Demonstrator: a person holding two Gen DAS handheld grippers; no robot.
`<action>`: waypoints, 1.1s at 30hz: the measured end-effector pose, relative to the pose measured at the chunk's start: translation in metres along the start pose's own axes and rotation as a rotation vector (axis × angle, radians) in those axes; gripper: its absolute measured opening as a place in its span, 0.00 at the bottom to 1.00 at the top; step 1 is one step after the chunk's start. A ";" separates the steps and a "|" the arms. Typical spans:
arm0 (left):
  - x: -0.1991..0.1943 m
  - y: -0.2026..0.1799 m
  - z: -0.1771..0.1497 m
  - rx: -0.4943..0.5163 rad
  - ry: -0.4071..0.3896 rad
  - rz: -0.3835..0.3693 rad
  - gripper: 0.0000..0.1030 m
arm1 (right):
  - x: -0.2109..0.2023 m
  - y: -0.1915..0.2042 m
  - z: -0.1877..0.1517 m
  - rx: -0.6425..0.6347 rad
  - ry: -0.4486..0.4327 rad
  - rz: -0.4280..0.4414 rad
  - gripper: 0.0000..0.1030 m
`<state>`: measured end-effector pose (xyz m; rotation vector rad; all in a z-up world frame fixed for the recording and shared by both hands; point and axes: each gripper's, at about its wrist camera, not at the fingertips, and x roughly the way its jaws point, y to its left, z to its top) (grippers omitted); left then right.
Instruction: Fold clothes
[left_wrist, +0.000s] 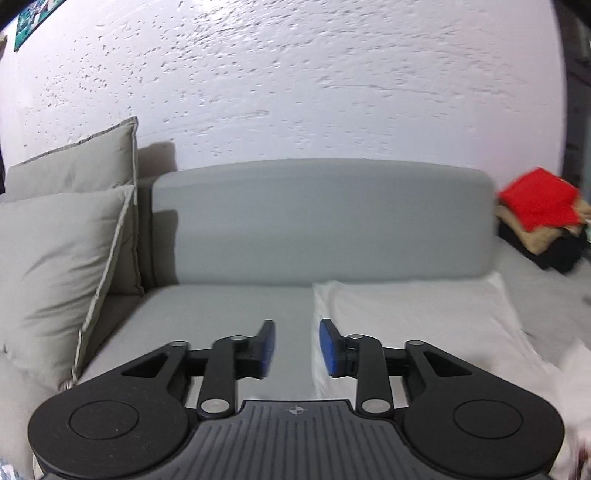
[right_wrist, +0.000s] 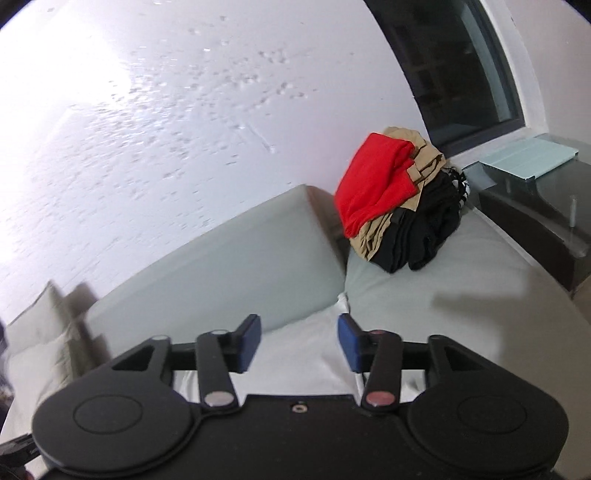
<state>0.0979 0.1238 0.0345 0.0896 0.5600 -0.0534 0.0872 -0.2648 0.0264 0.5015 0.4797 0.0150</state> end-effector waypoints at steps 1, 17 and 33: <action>-0.007 -0.005 -0.018 -0.010 0.030 -0.016 0.36 | -0.011 0.000 -0.008 -0.001 0.021 0.013 0.50; 0.033 -0.078 -0.119 0.019 0.247 -0.031 0.35 | 0.046 0.000 -0.168 -0.037 0.500 -0.030 0.20; -0.023 -0.066 -0.133 -0.009 0.290 -0.130 0.33 | -0.033 -0.023 -0.158 -0.007 0.470 -0.017 0.39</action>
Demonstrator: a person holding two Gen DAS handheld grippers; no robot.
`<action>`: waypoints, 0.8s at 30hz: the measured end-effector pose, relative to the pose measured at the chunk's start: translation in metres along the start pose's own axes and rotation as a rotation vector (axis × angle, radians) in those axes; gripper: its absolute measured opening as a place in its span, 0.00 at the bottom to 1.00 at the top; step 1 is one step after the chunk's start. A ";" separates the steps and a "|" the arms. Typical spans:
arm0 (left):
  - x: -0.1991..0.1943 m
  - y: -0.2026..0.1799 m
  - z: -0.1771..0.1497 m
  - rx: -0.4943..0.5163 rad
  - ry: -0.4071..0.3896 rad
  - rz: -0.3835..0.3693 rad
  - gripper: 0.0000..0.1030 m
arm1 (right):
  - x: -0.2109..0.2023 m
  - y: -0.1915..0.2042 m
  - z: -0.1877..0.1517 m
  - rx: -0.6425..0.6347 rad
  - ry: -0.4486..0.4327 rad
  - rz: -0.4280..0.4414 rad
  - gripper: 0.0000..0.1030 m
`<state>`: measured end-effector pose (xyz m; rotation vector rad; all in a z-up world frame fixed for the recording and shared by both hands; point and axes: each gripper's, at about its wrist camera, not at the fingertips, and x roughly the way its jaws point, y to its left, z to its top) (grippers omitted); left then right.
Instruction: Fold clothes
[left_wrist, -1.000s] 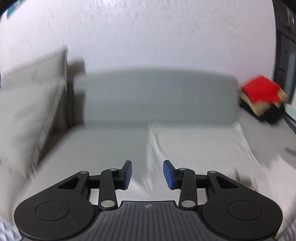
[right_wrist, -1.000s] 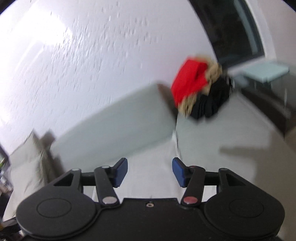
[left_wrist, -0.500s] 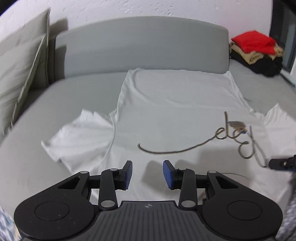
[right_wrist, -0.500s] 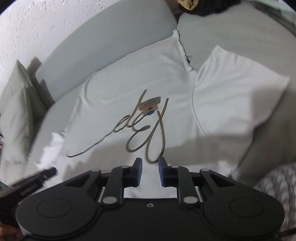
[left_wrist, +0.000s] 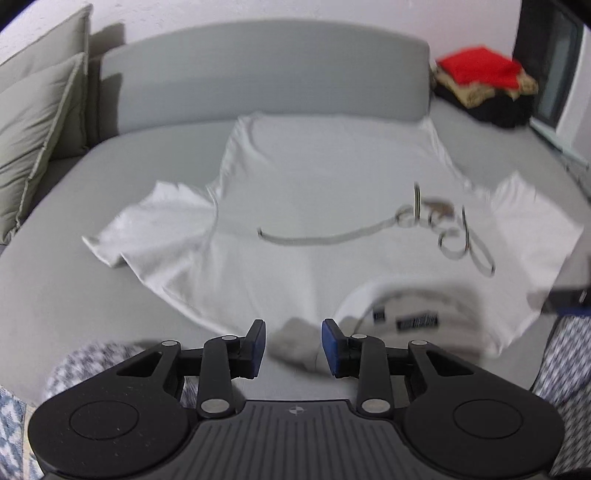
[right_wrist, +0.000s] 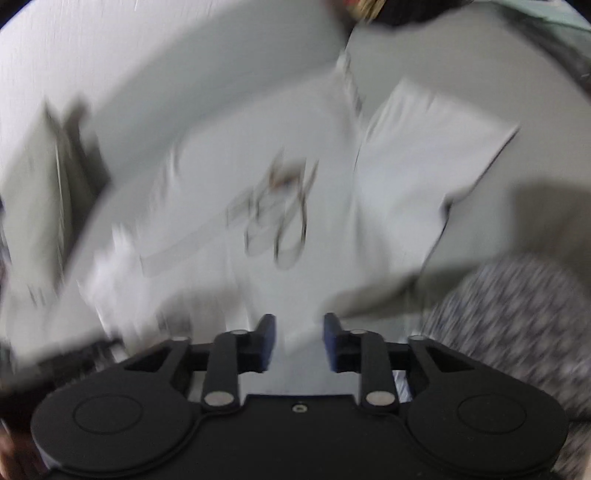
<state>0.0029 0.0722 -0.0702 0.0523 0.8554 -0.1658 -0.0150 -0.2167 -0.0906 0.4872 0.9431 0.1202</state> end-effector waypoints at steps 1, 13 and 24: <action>-0.004 0.001 0.004 -0.010 -0.013 -0.003 0.33 | -0.009 -0.007 0.008 0.045 -0.056 0.022 0.43; -0.004 -0.012 0.016 0.002 -0.019 -0.042 0.37 | -0.017 -0.154 0.061 0.557 -0.318 -0.024 0.39; 0.001 -0.013 0.009 -0.001 0.017 -0.017 0.37 | 0.021 -0.170 0.072 0.504 -0.316 0.048 0.16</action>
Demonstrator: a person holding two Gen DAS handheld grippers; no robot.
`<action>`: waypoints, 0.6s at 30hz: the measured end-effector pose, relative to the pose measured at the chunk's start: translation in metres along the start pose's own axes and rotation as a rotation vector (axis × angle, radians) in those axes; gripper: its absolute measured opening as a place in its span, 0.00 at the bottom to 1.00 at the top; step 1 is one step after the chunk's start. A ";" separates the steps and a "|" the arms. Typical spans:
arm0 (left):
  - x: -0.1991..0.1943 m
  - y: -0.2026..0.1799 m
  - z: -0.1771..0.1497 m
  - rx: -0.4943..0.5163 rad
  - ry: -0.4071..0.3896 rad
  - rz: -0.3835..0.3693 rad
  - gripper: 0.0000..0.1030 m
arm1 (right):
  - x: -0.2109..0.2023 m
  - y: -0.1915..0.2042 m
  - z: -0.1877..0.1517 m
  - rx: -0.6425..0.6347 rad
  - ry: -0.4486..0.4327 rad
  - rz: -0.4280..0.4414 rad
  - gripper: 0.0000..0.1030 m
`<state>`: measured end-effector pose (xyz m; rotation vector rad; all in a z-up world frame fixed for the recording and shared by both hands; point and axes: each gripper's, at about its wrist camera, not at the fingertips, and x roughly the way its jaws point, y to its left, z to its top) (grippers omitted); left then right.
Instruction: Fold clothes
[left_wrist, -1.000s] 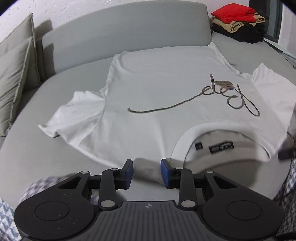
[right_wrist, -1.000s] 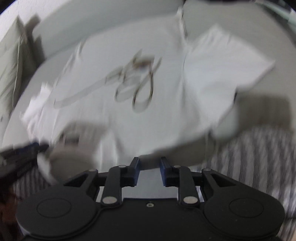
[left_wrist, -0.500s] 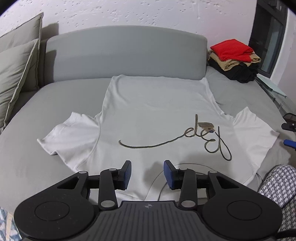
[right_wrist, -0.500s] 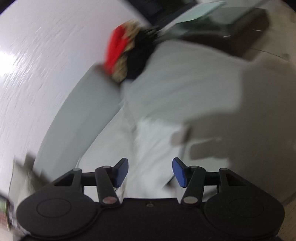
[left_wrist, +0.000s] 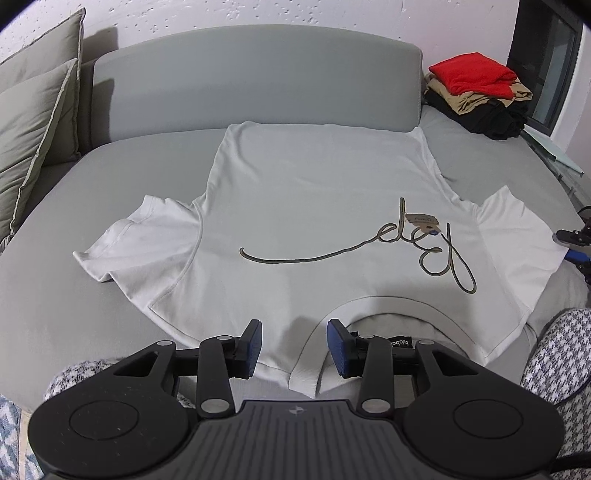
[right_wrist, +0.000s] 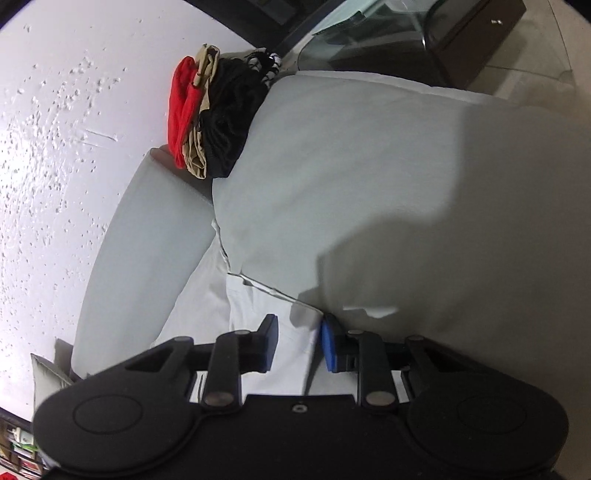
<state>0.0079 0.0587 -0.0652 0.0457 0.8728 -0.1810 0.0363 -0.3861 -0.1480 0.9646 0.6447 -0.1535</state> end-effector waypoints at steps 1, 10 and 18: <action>0.000 0.000 -0.001 0.000 -0.001 0.000 0.38 | 0.001 0.002 0.000 -0.003 -0.007 -0.017 0.12; -0.003 0.011 -0.006 -0.033 -0.018 -0.008 0.38 | -0.003 0.059 -0.011 -0.190 -0.101 -0.120 0.04; 0.000 0.021 -0.011 -0.067 -0.022 -0.022 0.38 | 0.008 0.160 -0.071 -0.689 -0.080 -0.097 0.03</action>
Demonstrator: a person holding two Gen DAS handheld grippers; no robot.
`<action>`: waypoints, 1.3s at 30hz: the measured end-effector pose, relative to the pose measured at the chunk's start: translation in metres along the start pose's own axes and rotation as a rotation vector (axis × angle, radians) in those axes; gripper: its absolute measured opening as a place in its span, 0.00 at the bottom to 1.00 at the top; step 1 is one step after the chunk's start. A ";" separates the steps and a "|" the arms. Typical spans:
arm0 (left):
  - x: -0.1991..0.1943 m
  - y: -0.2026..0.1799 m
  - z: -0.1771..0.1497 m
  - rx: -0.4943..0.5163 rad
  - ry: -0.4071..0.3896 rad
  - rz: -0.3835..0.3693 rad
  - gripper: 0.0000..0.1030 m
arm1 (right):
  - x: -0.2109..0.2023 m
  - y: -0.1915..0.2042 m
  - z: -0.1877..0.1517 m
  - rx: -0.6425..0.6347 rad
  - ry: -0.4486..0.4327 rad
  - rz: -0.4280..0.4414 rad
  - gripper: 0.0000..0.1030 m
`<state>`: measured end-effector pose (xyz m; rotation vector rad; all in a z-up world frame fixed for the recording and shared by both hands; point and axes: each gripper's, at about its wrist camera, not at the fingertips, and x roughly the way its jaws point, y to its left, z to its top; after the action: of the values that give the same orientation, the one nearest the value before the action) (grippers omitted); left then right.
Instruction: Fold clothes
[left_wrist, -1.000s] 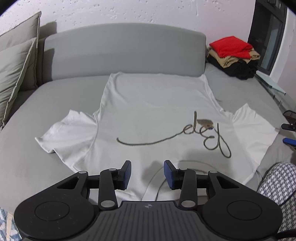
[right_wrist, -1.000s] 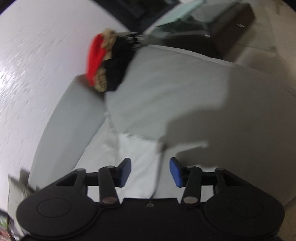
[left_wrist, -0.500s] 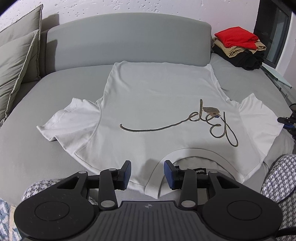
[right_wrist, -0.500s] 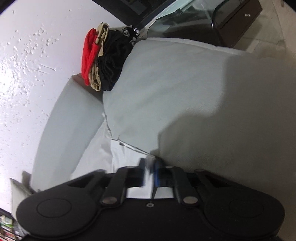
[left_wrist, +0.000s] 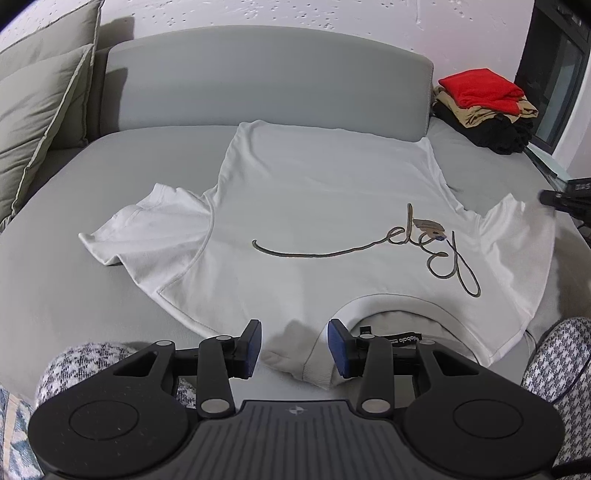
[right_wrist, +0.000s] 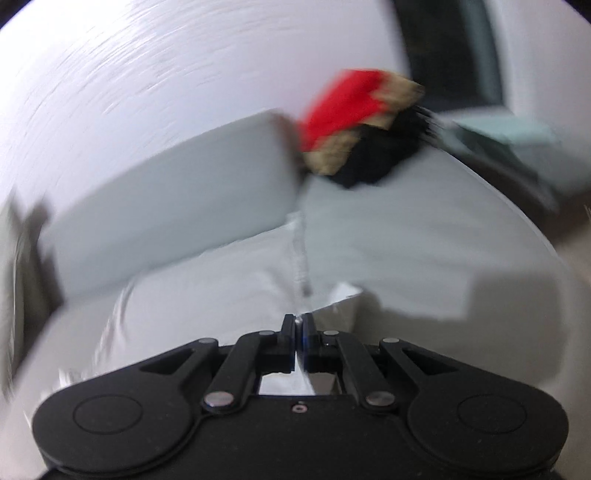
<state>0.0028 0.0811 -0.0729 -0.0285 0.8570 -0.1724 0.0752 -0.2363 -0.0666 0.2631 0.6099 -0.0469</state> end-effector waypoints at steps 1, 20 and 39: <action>0.000 0.002 0.000 -0.005 0.000 0.000 0.38 | 0.003 0.016 -0.003 -0.074 0.007 0.010 0.03; 0.008 -0.003 0.000 0.011 0.028 0.024 0.38 | 0.031 -0.044 -0.004 0.216 0.233 0.025 0.13; 0.020 -0.017 0.010 0.096 0.018 0.028 0.39 | 0.012 -0.005 -0.044 -0.078 0.522 -0.145 0.12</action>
<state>0.0203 0.0606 -0.0798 0.0750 0.8653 -0.1880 0.0593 -0.2292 -0.1093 0.1533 1.1475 -0.0954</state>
